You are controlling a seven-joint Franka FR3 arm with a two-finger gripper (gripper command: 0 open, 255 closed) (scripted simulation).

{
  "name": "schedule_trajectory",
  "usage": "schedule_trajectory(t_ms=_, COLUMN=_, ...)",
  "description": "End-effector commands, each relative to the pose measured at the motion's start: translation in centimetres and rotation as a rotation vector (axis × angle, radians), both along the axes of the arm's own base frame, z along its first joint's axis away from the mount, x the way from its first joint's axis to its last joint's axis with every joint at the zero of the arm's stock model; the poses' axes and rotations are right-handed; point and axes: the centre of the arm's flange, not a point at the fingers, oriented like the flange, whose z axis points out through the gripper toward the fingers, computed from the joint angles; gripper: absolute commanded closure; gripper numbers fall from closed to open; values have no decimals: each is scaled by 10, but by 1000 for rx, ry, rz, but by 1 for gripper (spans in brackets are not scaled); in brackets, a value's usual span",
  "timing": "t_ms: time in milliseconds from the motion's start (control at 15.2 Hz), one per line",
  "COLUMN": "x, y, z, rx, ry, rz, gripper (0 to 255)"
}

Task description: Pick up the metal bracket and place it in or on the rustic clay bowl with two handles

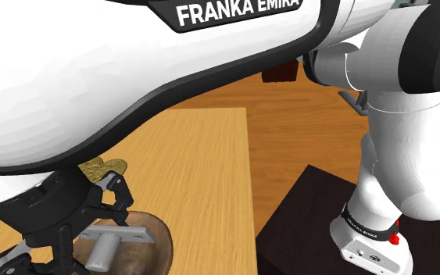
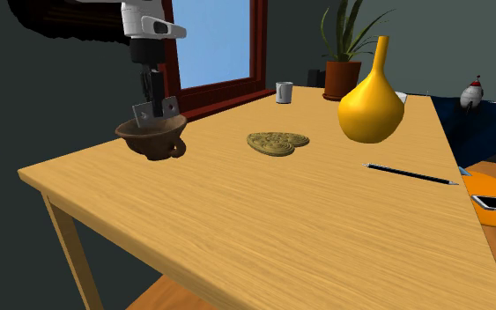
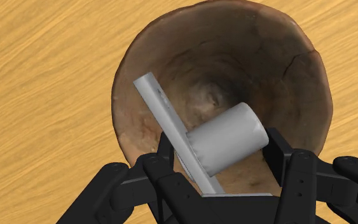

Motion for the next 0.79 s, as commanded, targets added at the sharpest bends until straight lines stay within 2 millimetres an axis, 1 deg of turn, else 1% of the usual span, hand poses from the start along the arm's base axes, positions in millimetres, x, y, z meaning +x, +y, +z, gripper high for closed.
schedule_trajectory(t_ms=0, x=0, y=0, z=0, rx=0, ry=0, rz=0, gripper=255)
schedule_trajectory(t_ms=66, x=0, y=0, z=0, rx=0, ry=0, rz=0, gripper=0)
schedule_trajectory(t_ms=396, x=0, y=0, z=0, rx=0, ry=0, rz=0, gripper=0)
schedule_trajectory(t_ms=594, x=1, y=2, z=40, rx=0, ry=0, rz=0, gripper=0)
schedule_trajectory(t_ms=660, x=2, y=3, z=50, rx=0, ry=0, rz=0, gripper=0)
schedule_trajectory(t_ms=726, x=2, y=3, z=50, rx=0, ry=0, rz=0, gripper=0)
